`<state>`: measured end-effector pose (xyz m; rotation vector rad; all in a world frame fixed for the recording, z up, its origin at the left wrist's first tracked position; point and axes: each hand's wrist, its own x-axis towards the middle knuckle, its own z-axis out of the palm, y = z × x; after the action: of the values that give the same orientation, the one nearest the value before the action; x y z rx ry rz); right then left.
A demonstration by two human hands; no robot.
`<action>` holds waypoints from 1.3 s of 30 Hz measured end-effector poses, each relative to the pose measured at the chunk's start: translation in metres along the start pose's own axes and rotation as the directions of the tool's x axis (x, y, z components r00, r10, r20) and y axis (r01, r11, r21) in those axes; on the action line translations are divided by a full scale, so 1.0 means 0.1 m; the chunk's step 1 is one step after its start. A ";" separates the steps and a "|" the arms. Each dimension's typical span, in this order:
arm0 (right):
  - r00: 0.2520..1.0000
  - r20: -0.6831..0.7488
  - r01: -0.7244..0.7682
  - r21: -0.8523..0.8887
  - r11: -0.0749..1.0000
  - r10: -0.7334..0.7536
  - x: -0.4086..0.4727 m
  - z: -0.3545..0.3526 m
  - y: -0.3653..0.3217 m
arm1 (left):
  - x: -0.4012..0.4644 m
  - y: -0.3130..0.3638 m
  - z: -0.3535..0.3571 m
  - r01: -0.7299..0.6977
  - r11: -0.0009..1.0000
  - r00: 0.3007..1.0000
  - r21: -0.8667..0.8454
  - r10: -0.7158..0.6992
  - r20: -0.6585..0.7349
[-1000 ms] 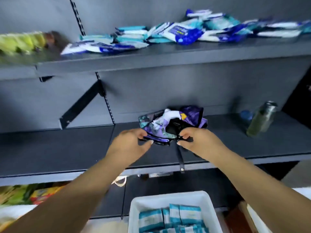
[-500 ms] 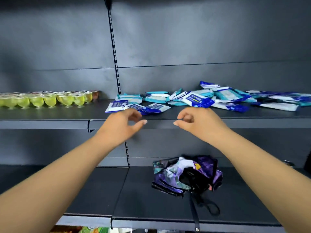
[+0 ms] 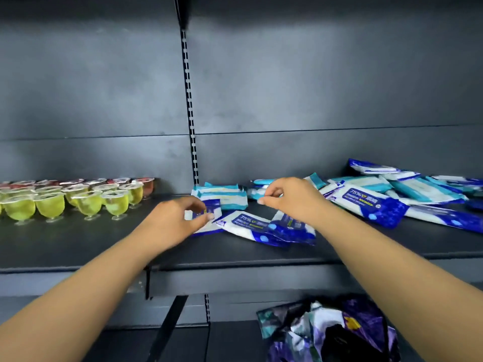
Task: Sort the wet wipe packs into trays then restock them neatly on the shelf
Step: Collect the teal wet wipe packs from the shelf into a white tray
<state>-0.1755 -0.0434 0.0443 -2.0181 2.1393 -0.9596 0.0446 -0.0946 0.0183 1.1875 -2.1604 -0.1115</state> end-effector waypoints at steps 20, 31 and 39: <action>0.961 0.127 -0.226 -0.158 0.961 0.247 1.41 0.51 0.06 | 1.27 -0.95 0.05 -0.046 0.996 0.984 0.079 0.032 0.174; 0.922 -0.238 -0.327 -0.063 0.943 0.304 1.42 0.34 0.19 | 2.12 -0.81 0.78 -0.017 0.961 0.831 0.277 -0.141 0.539; 0.853 -0.408 -0.193 0.332 0.923 0.325 1.36 0.14 0.08 | 1.99 -0.44 0.36 0.083 0.977 0.991 0.196 -0.101 0.085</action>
<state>-0.1964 -0.1736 0.0796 -1.4212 2.2348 -1.7093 -0.0176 -0.2835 0.0749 1.4188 -2.2382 0.0019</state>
